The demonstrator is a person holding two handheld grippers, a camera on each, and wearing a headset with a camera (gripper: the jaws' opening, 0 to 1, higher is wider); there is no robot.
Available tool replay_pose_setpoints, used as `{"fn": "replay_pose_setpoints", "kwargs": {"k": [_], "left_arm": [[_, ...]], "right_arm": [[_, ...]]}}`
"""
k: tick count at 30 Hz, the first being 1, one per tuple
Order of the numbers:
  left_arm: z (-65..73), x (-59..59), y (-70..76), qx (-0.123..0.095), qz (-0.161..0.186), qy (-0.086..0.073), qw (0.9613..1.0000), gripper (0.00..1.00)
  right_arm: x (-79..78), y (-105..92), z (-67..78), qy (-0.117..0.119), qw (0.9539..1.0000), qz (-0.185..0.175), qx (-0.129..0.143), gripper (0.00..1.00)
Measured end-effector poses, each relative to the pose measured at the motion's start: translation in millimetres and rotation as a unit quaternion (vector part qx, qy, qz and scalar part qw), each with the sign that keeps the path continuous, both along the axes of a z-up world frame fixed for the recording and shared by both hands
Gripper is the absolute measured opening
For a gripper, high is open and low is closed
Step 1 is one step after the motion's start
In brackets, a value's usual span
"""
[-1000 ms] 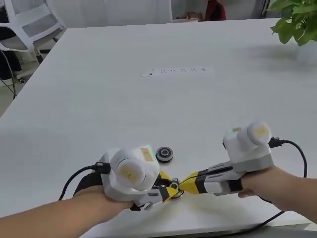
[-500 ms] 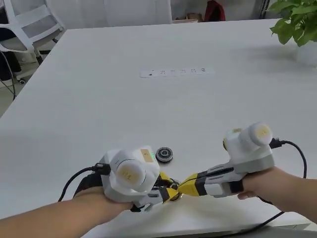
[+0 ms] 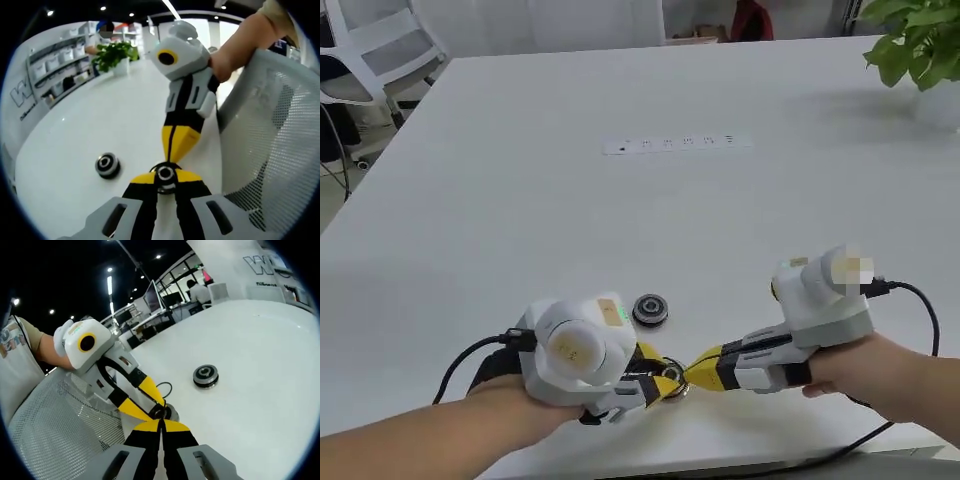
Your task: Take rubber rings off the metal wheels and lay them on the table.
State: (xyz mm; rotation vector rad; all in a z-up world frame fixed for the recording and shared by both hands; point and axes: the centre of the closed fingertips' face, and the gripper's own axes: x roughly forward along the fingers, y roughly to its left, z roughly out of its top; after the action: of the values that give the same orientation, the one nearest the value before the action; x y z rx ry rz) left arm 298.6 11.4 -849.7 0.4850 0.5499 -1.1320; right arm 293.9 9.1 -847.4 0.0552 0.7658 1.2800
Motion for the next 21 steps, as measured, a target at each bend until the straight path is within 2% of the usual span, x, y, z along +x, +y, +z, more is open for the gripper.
{"fn": "replay_pose_setpoints", "kwargs": {"k": [21], "left_arm": [[0.2,0.8,-0.3,-0.005,-0.003,0.007,1.0,0.14]], "right_arm": [[1.7,-1.0,-0.6,-0.004,1.0,-0.001,-0.002,0.0]]}}
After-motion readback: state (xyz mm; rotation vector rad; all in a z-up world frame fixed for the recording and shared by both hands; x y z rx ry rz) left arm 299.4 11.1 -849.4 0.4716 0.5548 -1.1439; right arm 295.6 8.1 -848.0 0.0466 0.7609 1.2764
